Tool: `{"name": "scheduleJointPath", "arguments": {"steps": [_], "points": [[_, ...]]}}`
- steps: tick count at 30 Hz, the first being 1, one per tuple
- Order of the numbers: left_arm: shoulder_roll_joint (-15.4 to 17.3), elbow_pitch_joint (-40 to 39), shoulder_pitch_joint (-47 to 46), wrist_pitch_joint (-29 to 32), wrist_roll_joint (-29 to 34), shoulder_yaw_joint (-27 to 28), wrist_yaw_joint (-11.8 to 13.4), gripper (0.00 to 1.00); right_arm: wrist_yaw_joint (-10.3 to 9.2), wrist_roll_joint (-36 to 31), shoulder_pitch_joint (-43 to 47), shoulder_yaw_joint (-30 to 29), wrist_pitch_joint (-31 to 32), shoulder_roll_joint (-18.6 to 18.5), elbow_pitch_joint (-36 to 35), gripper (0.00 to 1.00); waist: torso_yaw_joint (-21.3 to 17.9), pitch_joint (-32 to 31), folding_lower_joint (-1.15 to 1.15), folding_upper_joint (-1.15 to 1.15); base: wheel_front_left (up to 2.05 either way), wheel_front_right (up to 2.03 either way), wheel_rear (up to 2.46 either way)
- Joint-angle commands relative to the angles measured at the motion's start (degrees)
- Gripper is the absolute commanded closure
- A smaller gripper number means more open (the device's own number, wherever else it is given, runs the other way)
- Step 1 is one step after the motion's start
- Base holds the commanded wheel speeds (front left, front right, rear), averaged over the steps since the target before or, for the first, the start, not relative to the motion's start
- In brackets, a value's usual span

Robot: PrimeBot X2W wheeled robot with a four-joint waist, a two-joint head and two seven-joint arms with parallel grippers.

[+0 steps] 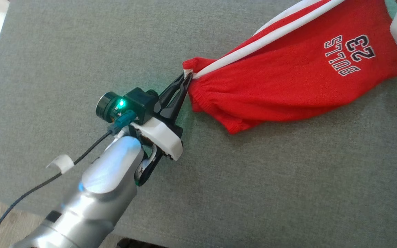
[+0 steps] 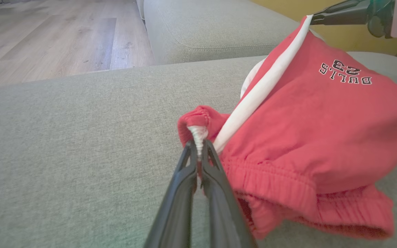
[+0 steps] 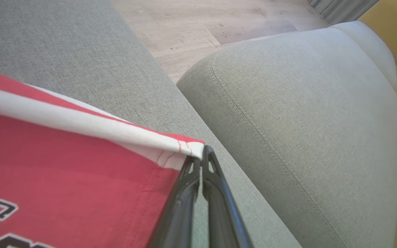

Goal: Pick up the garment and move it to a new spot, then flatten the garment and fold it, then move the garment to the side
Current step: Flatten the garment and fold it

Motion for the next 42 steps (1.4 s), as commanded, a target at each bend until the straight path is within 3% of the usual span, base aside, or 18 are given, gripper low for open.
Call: {"name": "scheduleJointPath", "arguments": {"steps": [1,4,6,7,10,11,12,20,27,33,36,42], "points": [[1.1,-0.61,-2.23,-0.82,0.22,1.66,-0.03,1.0,-0.05,0.55,-0.75,0.01,-0.79,-0.02,-0.02,1.0,0.36,0.39,0.0,0.0,0.0,0.0,0.0],[0.46,0.29,-3.01,-1.17,0.2,1.37,-0.39,1.0,-0.05,1.05,-0.98,0.33,-0.56,0.53,1.43,1.0,0.74,0.8,0.0,0.0,0.0,0.0,0.0],[0.08,0.8,-3.47,-1.2,0.08,1.12,-0.75,1.0,-0.05,1.04,-1.35,0.44,-1.1,0.88,2.49,0.0,0.88,1.07,0.0,0.0,0.0,0.0,0.0],[-0.08,1.04,-3.67,-1.21,0.04,1.04,-0.83,0.96,-0.05,1.12,-1.52,0.47,-1.39,1.12,3.09,0.0,0.9,1.17,0.0,0.0,0.0,0.0,0.0],[-0.36,1.77,-4.08,-1.18,-0.1,0.88,-0.92,0.51,-0.05,1.91,-1.77,0.52,-2.73,2.24,5.01,0.0,0.67,1.11,0.0,0.0,0.0,0.0,0.0],[-0.3,2.03,-4.1,-1.22,-0.18,0.93,-0.84,0.21,-0.05,2.07,-1.72,0.54,-3.17,2.79,5.59,0.0,0.39,0.87,0.0,0.0,0.0,0.0,0.0],[-0.14,2.28,-4.01,-1.33,-0.29,1.07,-0.7,0.0,-0.05,2.21,-1.57,0.56,-3.56,3.39,6.13,0.0,-0.02,0.5,0.0,0.0,0.0,0.0,0.0],[2.41,2.59,-2.11,-2.83,-1.52,3.4,1.4,0.0,-0.05,4.81,-0.25,-1.4,-9.77,6.78,11.07,0.0,-3.73,-4.29,0.0,0.0,0.0,0.0,0.0],[6.2,-1.0,0.8,-4.74,-3.26,8.53,4.99,0.0,-0.05,9.52,3.74,-8.04,-15.65,10.0,14.0,0.0,-8.01,-10.27,0.0,0.0,0.0,0.0,0.0],[8.04,-7.21,4.35,-5.48,-4.06,13.72,7.17,0.0,-0.05,11.05,7.23,-15.56,-16.6,11.01,10.99,0.0,-10.98,-14.08,0.0,0.0,0.0,0.0,0.0],[8.19,-12.6,7.24,-5.54,-3.31,17.93,8.49,0.0,-0.05,9.89,11.22,-23.37,-16.62,10.49,5.91,0.0,-12.4,-16.02,0.0,0.0,0.0,0.0,0.0],[7.3,-19.58,15.35,-5.56,-0.48,24.0,8.06,0.0,-0.05,3.91,25.75,-40.55,-16.64,12.35,-4.21,0.0,-15.09,-20.33,0.0,0.0,0.0,0.0,0.0]]}}
